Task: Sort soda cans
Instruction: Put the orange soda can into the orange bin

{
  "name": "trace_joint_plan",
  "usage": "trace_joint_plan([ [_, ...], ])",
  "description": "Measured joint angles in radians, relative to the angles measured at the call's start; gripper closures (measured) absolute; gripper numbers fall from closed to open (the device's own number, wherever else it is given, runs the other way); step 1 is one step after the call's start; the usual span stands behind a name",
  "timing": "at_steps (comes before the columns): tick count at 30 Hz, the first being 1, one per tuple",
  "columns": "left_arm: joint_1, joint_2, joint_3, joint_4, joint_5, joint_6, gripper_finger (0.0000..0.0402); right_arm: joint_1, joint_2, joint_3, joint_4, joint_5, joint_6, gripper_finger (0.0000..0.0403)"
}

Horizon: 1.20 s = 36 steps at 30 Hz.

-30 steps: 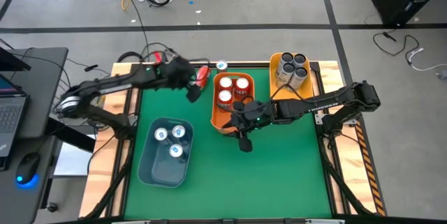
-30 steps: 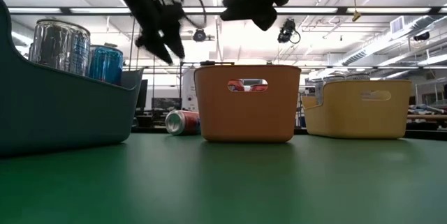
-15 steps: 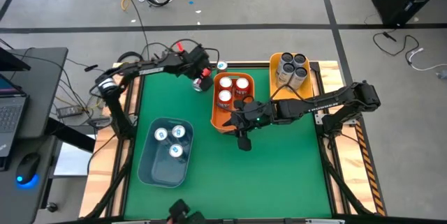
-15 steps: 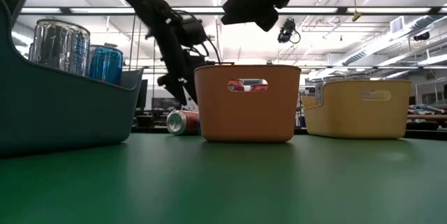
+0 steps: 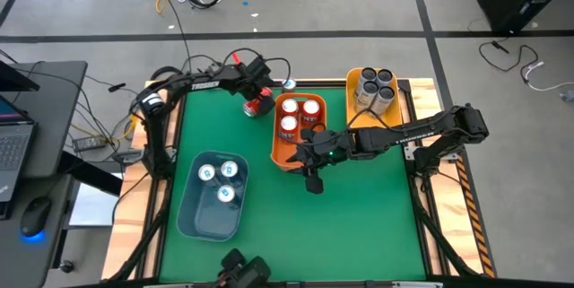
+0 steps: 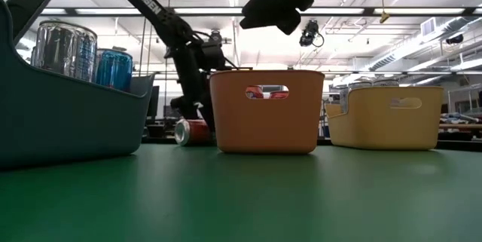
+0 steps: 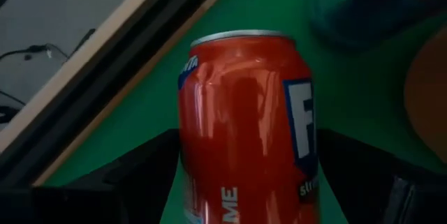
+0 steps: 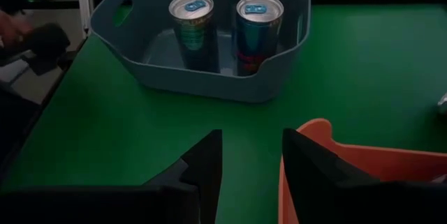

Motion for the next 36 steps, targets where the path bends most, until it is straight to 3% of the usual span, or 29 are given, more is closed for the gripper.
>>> trace_joint_plan([
  [7,0.004,0.025,0.002,0.021,0.063,0.025,0.0064,-0.002,0.000,0.000,0.002,0.000,-0.007,0.0267],
  [20,-0.003,0.016,0.002,-0.132,0.017,0.136,0.0097,-0.002,0.000,0.000,0.005,0.000,-0.007,0.0266],
  [36,-0.008,-0.201,-0.009,-0.308,-0.048,0.179,0.0113,-0.002,0.000,-0.001,0.010,0.000,-0.015,0.0267],
])
